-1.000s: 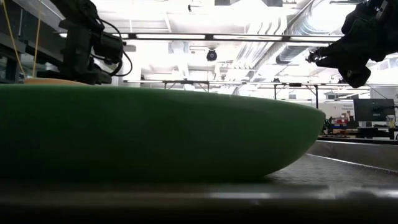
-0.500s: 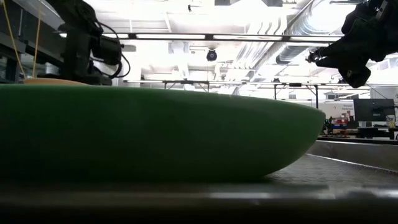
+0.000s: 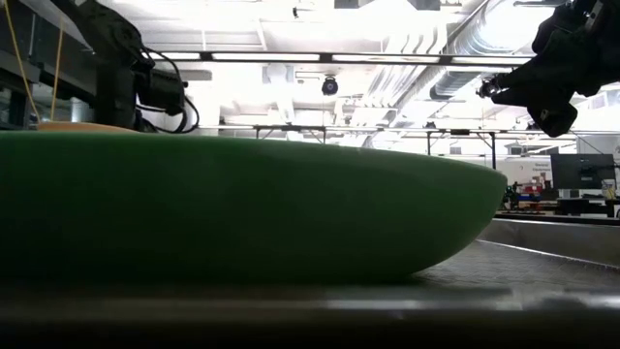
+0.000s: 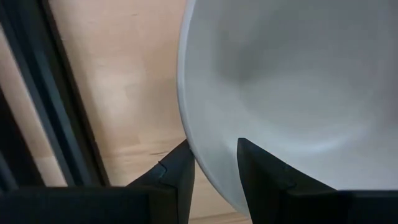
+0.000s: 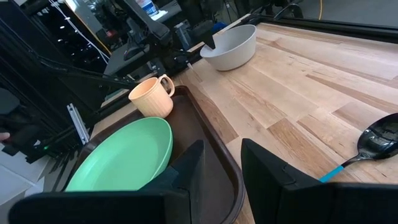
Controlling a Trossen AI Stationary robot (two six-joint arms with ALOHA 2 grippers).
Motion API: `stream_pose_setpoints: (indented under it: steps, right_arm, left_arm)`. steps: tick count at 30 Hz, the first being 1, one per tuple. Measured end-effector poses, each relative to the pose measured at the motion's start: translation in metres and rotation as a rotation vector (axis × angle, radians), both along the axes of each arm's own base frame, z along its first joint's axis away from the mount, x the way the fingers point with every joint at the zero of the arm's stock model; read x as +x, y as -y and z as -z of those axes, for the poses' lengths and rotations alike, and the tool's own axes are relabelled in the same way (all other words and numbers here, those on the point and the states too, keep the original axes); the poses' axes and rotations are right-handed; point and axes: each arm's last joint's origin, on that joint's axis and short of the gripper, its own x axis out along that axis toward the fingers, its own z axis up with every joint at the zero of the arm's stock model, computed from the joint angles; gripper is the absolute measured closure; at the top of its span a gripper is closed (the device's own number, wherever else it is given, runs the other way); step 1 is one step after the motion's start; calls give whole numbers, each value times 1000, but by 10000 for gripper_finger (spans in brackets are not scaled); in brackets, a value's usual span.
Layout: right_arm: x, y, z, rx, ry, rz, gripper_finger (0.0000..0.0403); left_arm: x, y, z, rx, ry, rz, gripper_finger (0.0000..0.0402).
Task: Set up tray
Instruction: Put the gray bowl on top of the green plate on the brown serving tray
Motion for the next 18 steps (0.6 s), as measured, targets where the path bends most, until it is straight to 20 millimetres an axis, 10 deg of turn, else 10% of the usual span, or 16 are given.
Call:
stream_pose_setpoints:
  steps: [18]
  right_arm:
    - [0,0,0,8,1,-2,320]
  left_arm:
    - [2,0,0,-7,31,72,252]
